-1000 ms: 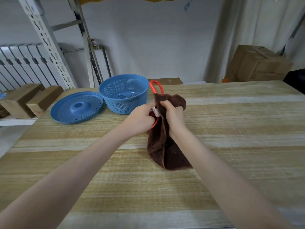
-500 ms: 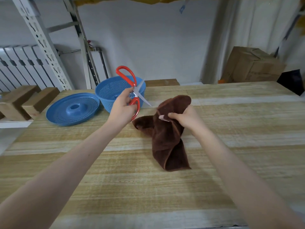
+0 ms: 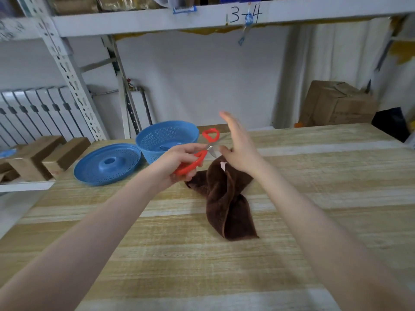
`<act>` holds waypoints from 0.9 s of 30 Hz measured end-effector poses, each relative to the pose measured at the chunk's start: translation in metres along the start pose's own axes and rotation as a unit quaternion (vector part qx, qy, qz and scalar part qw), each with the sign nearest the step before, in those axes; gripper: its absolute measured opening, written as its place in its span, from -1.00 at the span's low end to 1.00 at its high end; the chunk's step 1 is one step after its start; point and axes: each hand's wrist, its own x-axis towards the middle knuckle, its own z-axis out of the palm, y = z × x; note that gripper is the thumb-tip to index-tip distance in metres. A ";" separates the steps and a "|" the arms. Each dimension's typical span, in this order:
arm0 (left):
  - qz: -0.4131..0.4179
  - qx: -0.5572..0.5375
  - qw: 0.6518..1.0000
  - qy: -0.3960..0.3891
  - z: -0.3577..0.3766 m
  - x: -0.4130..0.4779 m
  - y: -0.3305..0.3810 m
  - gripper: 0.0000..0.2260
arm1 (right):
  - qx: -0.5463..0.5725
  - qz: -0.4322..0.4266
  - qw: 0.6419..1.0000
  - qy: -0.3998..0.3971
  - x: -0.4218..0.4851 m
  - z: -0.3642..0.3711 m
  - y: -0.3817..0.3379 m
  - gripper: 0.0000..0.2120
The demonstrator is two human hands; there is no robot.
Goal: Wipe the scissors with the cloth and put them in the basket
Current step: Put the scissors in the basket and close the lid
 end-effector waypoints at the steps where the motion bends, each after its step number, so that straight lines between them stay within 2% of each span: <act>1: -0.006 -0.023 0.999 -0.026 -0.003 -0.003 0.001 -0.60 | 0.031 -0.029 0.999 -0.003 0.003 0.000 0.001 -0.40; 2: -0.010 -0.053 0.998 -0.043 -0.006 -0.005 0.001 -0.60 | 0.075 -0.038 0.996 -0.010 0.005 0.000 0.001 -0.54; 4: -0.018 -0.126 0.990 -0.061 -0.013 -0.009 0.002 -0.60 | 0.194 0.005 0.981 -0.021 0.006 -0.002 -0.002 -0.79; 6: -0.025 -0.178 0.981 -0.073 -0.017 -0.011 0.003 -0.61 | 0.271 0.064 0.960 -0.022 0.006 -0.004 -0.002 -0.82; 9: -0.027 -0.204 0.976 -0.074 -0.018 -0.010 0.005 -0.66 | 0.287 0.072 0.955 -0.035 0.003 -0.003 -0.009 -0.82; 13: -0.040 -0.093 0.995 -0.006 -0.014 -0.001 0.010 -0.75 | 0.310 0.123 0.942 -0.046 0.003 0.004 -0.023 -0.90; 15: -0.033 -0.051 0.998 0.011 -0.015 0.007 0.009 -0.51 | 0.328 0.151 0.932 -0.029 0.004 0.009 -0.023 -0.87; 17: -0.030 -0.068 0.997 0.022 -0.016 0.013 0.007 -0.24 | 0.347 0.170 0.922 -0.031 0.006 0.016 -0.025 -0.92; 18: -0.028 -0.077 0.996 0.024 -0.015 0.015 0.008 -0.24 | 0.352 0.175 0.919 -0.034 0.007 0.020 -0.027 -0.93; 22: -0.027 -0.080 0.996 0.029 -0.013 0.023 0.014 -0.63 | 0.379 0.199 0.903 -0.028 0.013 0.029 -0.032 -0.91; 24: -0.022 -0.082 0.995 0.043 -0.015 0.027 0.016 -0.69 | 0.394 0.211 0.894 -0.039 0.018 0.028 -0.032 -0.87; 27: -0.017 -0.096 0.993 0.071 -0.022 0.036 0.021 -0.69 | 0.356 0.221 0.902 -0.103 0.029 0.027 -0.029 -0.79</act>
